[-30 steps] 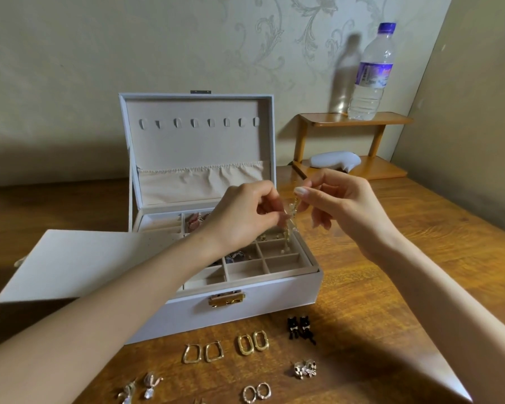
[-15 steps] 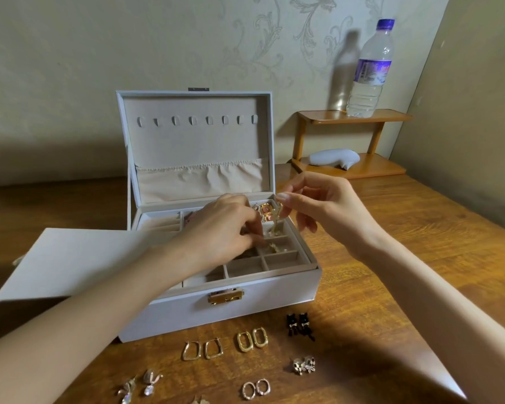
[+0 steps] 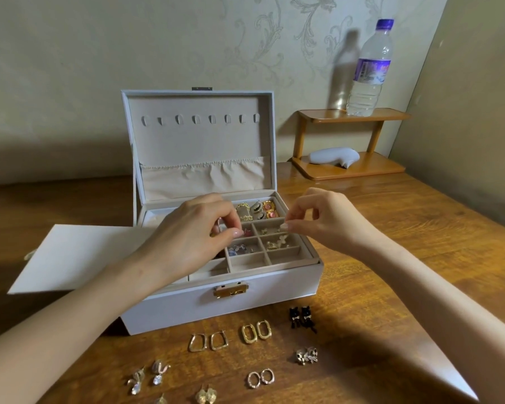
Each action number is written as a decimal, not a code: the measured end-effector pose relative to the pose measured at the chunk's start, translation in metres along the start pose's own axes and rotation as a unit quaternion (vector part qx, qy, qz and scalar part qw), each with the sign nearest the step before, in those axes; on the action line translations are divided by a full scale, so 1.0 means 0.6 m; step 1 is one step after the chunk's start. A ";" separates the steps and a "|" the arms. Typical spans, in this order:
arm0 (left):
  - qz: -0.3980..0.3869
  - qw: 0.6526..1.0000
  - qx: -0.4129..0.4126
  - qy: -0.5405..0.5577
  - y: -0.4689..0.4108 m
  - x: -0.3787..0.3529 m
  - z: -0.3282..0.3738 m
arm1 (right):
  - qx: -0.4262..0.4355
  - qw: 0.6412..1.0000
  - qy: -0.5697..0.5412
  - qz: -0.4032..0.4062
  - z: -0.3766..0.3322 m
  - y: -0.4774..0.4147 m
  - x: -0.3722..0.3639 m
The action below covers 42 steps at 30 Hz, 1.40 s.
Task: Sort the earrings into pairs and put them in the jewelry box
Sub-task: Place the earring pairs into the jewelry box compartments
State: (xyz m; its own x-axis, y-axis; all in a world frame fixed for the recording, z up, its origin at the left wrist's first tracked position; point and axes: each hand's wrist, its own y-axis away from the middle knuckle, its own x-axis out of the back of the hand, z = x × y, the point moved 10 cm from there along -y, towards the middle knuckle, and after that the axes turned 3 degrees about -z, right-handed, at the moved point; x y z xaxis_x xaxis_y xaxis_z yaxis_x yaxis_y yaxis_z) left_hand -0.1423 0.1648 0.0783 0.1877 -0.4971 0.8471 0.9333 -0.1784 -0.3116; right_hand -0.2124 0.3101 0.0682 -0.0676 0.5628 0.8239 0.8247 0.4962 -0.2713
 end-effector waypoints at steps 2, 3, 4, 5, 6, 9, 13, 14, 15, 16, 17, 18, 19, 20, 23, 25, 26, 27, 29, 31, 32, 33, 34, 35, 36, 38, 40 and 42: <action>-0.002 1.000 -0.001 0.003 0.001 -0.002 0.002 | -0.002 0.999 0.044 0.006 0.001 0.000 -0.001; -0.004 1.000 -0.002 0.004 0.001 -0.003 0.003 | -0.001 0.998 0.062 0.010 0.000 0.000 -0.001; -0.006 1.000 -0.002 0.004 0.002 -0.004 0.004 | -0.001 0.997 0.076 0.010 -0.001 0.000 -0.002; -0.007 1.000 -0.003 0.005 0.003 -0.005 0.005 | -0.001 0.996 0.087 0.006 -0.002 0.000 -0.004; -0.008 1.000 -0.004 0.006 0.005 -0.006 0.005 | -0.001 0.995 0.096 -0.004 -0.004 0.001 -0.008; -0.014 1.000 -0.005 0.006 0.010 -0.006 0.006 | 0.001 0.993 0.117 -0.029 -0.009 0.003 -0.020; -0.020 1.000 -0.012 0.000 0.019 -0.003 0.004 | 0.005 0.988 0.149 -0.026 -0.017 0.005 -0.013; -0.021 1.000 -0.014 -0.001 0.022 -0.001 0.003 | 0.003 0.990 0.138 -0.012 -0.018 0.005 -0.003; -0.021 1.000 -0.017 -0.002 0.025 0.000 0.002 | 0.002 0.992 0.123 0.006 -0.018 0.005 0.009; -0.022 1.000 -0.020 -0.003 0.029 0.001 0.001 | 0.001 0.994 0.112 0.020 -0.018 0.006 0.018; -0.024 0.999 -0.022 -0.004 0.032 0.002 0.002 | 0.001 0.994 0.112 0.021 -0.018 0.006 0.021; -0.027 0.999 -0.025 -0.005 0.035 0.002 0.003 | 0.001 0.993 0.118 0.008 -0.018 0.006 0.015; -0.029 0.999 -0.029 -0.005 0.037 0.002 0.004 | 0.000 0.992 0.126 -0.013 -0.016 0.007 0.004; -0.030 0.999 -0.032 -0.003 0.040 0.002 0.006 | 0.001 0.991 0.131 -0.030 -0.015 0.009 -0.006; -0.034 0.998 -0.044 -0.009 0.049 0.006 0.006 | -0.003 0.996 0.092 0.003 -0.013 0.014 0.003; -0.036 0.998 -0.051 -0.023 0.058 0.008 0.002 | -0.035 0.997 0.059 0.038 0.000 0.016 0.020; -0.036 0.997 -0.056 -0.032 0.064 0.008 -0.001 | -0.057 0.996 0.061 0.032 0.009 0.017 0.019; -0.035 0.997 -0.063 -0.041 0.071 0.008 -0.003 | -0.081 0.994 0.068 0.006 0.019 0.016 0.010; -0.037 0.994 -0.081 -0.068 0.087 0.006 -0.006 | -0.121 0.989 0.064 -0.062 0.034 0.017 -0.017; -0.047 0.990 -0.089 -0.096 0.100 0.001 -0.009 | -0.143 0.984 0.036 -0.097 0.041 0.020 -0.037; -0.045 0.989 -0.093 -0.105 0.106 0.003 -0.010 | -0.147 0.984 0.031 -0.098 0.042 0.021 -0.039; -0.038 0.989 -0.096 -0.109 0.111 0.007 -0.010 | -0.147 0.984 0.040 -0.089 0.042 0.021 -0.037; -0.025 0.989 -0.099 -0.111 0.116 0.014 -0.008 | -0.141 0.986 0.062 -0.070 0.039 0.021 -0.031; -0.011 0.989 -0.099 -0.109 0.121 0.022 -0.008 | -0.133 0.986 0.090 -0.046 0.034 0.021 -0.023; 0.002 0.990 -0.095 -0.105 0.126 0.030 -0.010 | -0.122 0.986 0.111 -0.021 0.026 0.023 -0.014; 0.015 0.992 -0.081 -0.092 0.140 0.040 -0.017 | -0.097 0.987 0.129 0.015 0.006 0.030 -0.002; 0.013 0.993 -0.070 -0.090 0.156 0.043 -0.024 | -0.067 0.987 0.143 0.033 -0.014 0.039 0.004; 0.007 0.994 -0.060 -0.092 0.175 0.046 -0.032 | -0.039 0.986 0.153 0.047 -0.030 0.053 0.011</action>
State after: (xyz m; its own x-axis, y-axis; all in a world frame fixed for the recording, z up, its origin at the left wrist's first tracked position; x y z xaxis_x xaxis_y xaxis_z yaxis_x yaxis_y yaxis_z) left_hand -0.0450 0.1161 0.0607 0.2628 -0.3381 0.9037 0.8893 -0.2783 -0.3628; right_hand -0.1764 0.3180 0.0739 0.1744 0.3720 0.9117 0.8611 0.3914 -0.3244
